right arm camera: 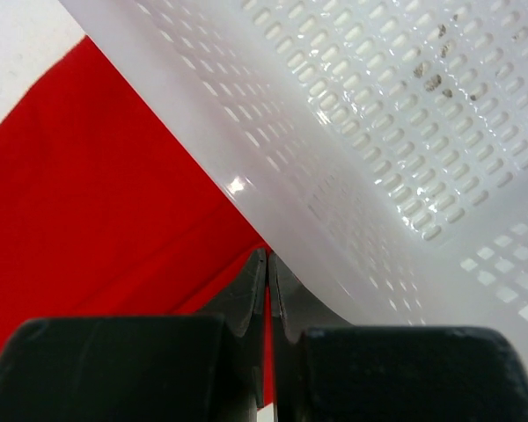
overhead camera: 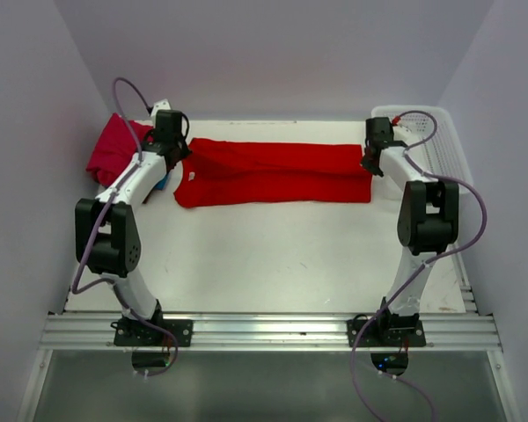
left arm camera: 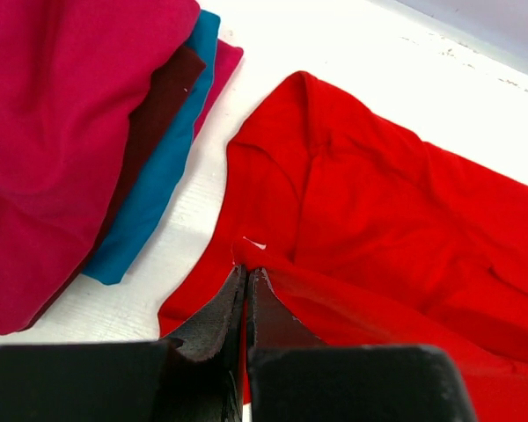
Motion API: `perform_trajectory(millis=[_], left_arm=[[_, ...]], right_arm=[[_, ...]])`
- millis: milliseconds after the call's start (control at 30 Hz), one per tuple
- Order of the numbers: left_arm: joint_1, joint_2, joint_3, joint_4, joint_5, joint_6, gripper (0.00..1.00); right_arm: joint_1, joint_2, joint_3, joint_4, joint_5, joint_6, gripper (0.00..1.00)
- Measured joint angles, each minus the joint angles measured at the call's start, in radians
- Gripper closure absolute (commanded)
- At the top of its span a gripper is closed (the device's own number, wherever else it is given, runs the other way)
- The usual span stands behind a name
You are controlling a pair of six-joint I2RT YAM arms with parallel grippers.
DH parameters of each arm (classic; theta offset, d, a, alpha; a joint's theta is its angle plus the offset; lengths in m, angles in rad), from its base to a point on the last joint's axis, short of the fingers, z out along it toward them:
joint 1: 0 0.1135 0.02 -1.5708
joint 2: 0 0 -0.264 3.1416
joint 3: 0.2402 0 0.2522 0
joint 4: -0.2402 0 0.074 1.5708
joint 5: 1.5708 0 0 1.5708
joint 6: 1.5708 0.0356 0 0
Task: Fold and stack the t-shirts
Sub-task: Fold the other side of the tshirt into a rectangle
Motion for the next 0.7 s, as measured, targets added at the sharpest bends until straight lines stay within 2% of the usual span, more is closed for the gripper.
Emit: perform_trajectory(millis=[400, 700], left_arm=[[0.003, 0.056, 0.031, -0.007, 0.008, 0.0, 1.0], [0.006, 0.062, 0.043, -0.007, 0.008, 0.0, 1.0]], right_arm=[[0.0, 0.126, 0.101, 0.005, -0.047, -0.004, 1.0], [0.002, 0.158, 0.12, 0.02, -0.065, -0.007, 1.0]])
